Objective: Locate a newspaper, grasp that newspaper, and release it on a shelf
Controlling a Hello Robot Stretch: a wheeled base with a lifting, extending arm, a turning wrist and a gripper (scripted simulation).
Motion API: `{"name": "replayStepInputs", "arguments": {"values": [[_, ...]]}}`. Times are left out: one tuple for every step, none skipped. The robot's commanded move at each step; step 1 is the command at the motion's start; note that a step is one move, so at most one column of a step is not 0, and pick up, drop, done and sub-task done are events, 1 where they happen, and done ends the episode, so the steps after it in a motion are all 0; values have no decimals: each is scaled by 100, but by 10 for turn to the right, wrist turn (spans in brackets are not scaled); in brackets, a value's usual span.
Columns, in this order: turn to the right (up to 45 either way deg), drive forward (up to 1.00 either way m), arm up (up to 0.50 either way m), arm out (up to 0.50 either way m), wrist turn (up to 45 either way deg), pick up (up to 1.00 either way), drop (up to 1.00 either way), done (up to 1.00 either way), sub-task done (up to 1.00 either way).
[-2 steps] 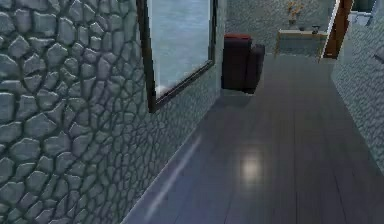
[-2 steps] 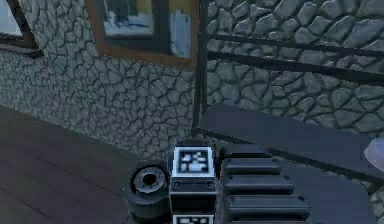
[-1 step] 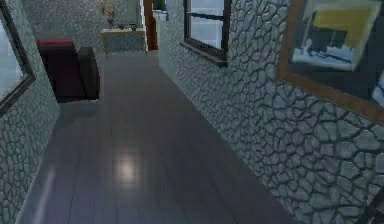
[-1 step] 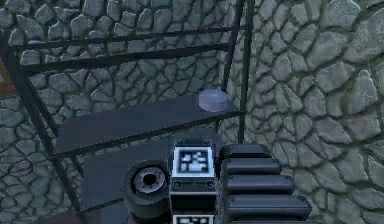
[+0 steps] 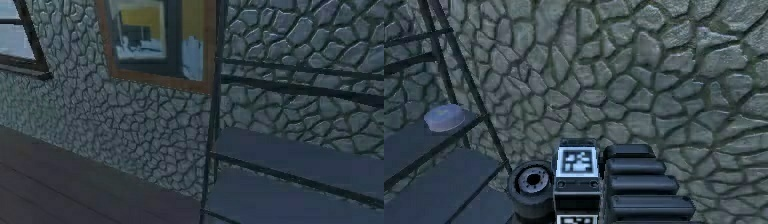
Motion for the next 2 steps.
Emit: {"name": "replayStepInputs", "arguments": {"values": [[420, 0, 0, 0, 0, 0, 0, 0, 0], [0, 30, 0, 0, 0, 0, 0, 0, 0]]}}
